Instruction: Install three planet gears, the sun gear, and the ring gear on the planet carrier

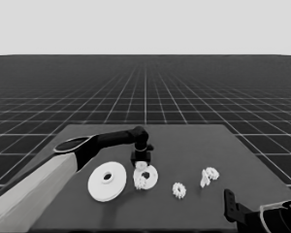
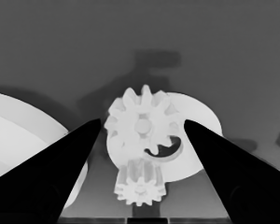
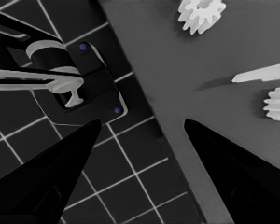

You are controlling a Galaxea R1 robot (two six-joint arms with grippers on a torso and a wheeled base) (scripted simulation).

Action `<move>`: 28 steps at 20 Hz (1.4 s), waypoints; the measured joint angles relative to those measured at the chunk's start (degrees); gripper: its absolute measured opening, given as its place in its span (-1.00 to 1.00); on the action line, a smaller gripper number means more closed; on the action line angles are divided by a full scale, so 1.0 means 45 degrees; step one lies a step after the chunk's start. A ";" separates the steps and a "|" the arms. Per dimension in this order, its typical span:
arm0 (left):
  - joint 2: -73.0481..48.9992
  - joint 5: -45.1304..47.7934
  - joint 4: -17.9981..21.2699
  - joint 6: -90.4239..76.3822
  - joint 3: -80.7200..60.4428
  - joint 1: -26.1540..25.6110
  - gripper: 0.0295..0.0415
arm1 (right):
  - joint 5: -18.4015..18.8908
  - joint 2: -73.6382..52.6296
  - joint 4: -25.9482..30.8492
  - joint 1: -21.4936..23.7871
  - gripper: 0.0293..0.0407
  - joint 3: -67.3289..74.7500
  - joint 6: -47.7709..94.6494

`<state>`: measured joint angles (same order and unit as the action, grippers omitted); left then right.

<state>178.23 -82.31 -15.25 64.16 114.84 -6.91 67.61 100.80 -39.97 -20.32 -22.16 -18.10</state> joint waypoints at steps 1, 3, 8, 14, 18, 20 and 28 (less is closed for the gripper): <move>0.0000 0.0000 0.0000 0.0000 0.0000 0.0000 0.49 | 0.0000 0.0000 0.0000 0.0000 0.61 0.0000 0.0000; -0.0316 -0.0465 0.0565 0.0492 -0.0905 0.0621 0.49 | 0.0000 0.0000 0.0000 0.0000 0.61 0.0000 0.0000; -0.0508 -0.0917 0.1500 0.0850 -0.1549 0.1749 0.49 | 0.0000 0.0000 0.0000 0.0000 0.61 0.0000 0.0000; -0.8818 0.5958 0.0188 -1.0739 -1.2675 0.4081 0.98 | 0.0000 0.0000 0.0000 0.0000 0.61 0.0000 0.0000; -1.6341 0.9231 -0.0469 -1.7769 -1.9302 0.5676 0.51 | 0.0000 0.0000 0.0000 0.0000 0.61 0.0000 0.0000; -1.6952 0.9523 -0.0527 -1.8394 -1.9895 0.5815 0.49 | 0.0000 0.0000 0.0000 0.0000 0.61 0.0000 0.0000; -1.7257 0.9676 -0.0559 -1.8721 -2.0197 0.5891 0.49 | 0.3123 0.5436 0.7184 0.4686 0.62 -1.2886 -0.5512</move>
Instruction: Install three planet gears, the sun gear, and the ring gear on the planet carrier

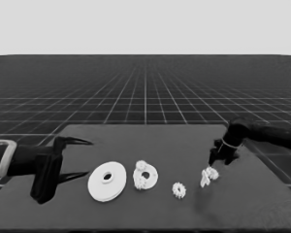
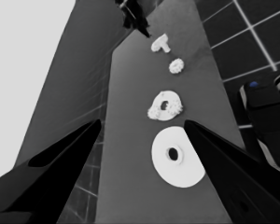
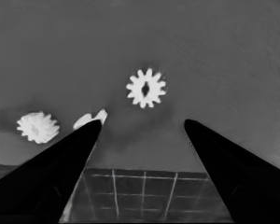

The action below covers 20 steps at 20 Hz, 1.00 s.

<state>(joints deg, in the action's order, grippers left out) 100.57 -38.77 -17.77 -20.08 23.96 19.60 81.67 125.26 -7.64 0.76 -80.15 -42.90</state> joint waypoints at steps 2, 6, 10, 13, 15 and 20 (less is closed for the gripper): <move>-0.0003 0.0001 0.0000 -0.0003 -0.0003 0.0001 0.49 | 0.0139 0.0349 0.0062 -0.0011 0.61 -0.0709 -0.0015; -0.0004 0.0002 0.0000 -0.0004 -0.0004 0.0001 0.49 | -0.1090 0.1008 -0.0996 -0.1691 0.61 -0.1983 0.0245; -0.0004 0.0002 0.0000 -0.0005 -0.0004 0.0001 0.49 | -0.1719 0.1436 -0.1380 -0.2440 0.61 -0.2800 0.0483; -0.0004 0.0002 0.0000 -0.0005 -0.0004 0.0001 0.49 | -0.1789 0.1484 -0.1417 -0.2506 0.61 -0.2896 0.0511; -0.0004 0.0002 0.0000 -0.0005 -0.0004 0.0001 0.49 | -0.1800 0.1491 -0.1423 -0.2516 -0.01 -0.2911 0.0516; -0.0004 0.0002 0.0000 -0.0005 -0.0004 0.0001 0.49 | -0.1806 0.1494 -0.1427 -0.2516 -0.67 -0.2919 0.0518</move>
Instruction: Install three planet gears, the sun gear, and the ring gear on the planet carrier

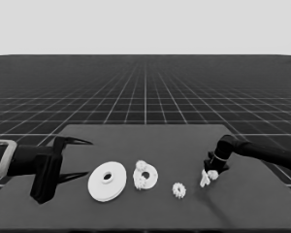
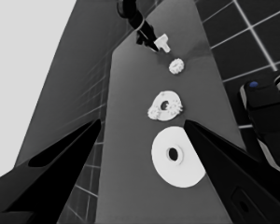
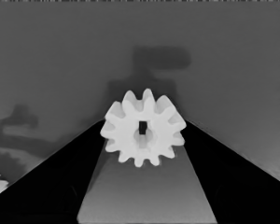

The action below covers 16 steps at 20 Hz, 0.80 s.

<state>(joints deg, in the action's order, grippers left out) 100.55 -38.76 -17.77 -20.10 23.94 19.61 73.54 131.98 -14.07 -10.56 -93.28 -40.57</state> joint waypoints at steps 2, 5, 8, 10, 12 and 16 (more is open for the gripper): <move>0.0000 0.0000 0.0000 0.0000 0.0000 0.0000 0.49 | 0.0000 0.0000 0.0000 0.0000 -0.67 0.0000 0.0000; 0.0000 0.0000 0.0000 0.0000 0.0000 0.0000 0.49 | 0.0839 -0.0518 0.0495 0.0821 -0.67 0.1052 -0.0344; 0.0000 0.0000 0.0000 0.0000 0.0000 0.0000 0.49 | 0.1783 -0.0904 0.1289 0.2178 -0.67 0.1742 -0.0526; 0.0000 0.0000 0.0000 0.0000 0.0000 0.0000 0.49 | 0.1938 -0.0931 0.1438 0.2391 -0.67 0.1788 -0.0532; 0.0000 0.0000 0.0000 0.0000 0.0000 0.0000 0.49 | 0.1992 -0.0937 0.1490 0.2459 -0.67 0.1797 -0.0531; 0.0000 0.0000 0.0000 0.0000 0.0000 0.0000 0.49 | 0.3002 0.2996 0.0737 0.2472 -0.65 0.4265 -0.7517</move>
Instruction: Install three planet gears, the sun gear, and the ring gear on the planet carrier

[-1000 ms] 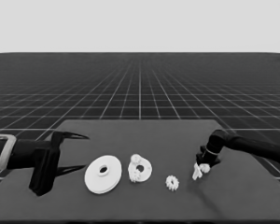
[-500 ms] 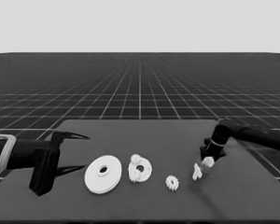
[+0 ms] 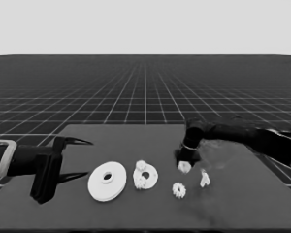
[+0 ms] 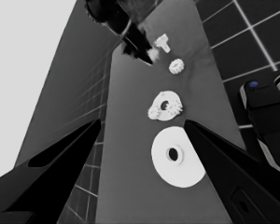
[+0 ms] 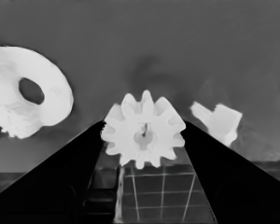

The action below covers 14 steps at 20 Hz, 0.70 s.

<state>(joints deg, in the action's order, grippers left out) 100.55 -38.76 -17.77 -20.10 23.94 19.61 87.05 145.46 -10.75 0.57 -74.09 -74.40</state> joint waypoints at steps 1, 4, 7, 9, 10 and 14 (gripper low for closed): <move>0.0000 0.0000 0.0000 0.0000 0.0000 0.0000 0.49 | 0.0151 0.1991 0.0017 -0.0007 -0.65 -0.0839 -0.0761; 0.0000 0.0000 0.0000 0.0000 0.0000 0.0000 0.49 | 0.0178 0.4283 0.0079 -0.0017 -0.66 -0.2808 -0.0829; 0.0000 0.0000 0.0000 0.0000 0.0000 0.0000 0.49 | 0.0167 0.4714 0.0092 -0.0023 -0.65 -0.3349 -0.0736; 0.0000 0.0000 0.0000 0.0000 0.0000 0.0000 0.49 | -0.0059 0.4883 -0.0703 -0.0785 -0.66 -0.3823 -0.0475; 0.0000 0.0000 0.0000 0.0000 0.0000 0.0000 0.49 | -0.0231 0.4983 -0.1157 -0.1332 -0.65 -0.4166 -0.0279; 0.0000 0.0000 0.0000 0.0000 0.0000 0.0000 0.49 | -0.0503 0.5154 -0.1688 -0.1920 -0.66 -0.4719 0.0028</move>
<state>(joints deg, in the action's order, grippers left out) 100.55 -38.76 -17.77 -20.10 23.94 19.61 84.78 168.65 -18.35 -8.07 -95.32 -74.27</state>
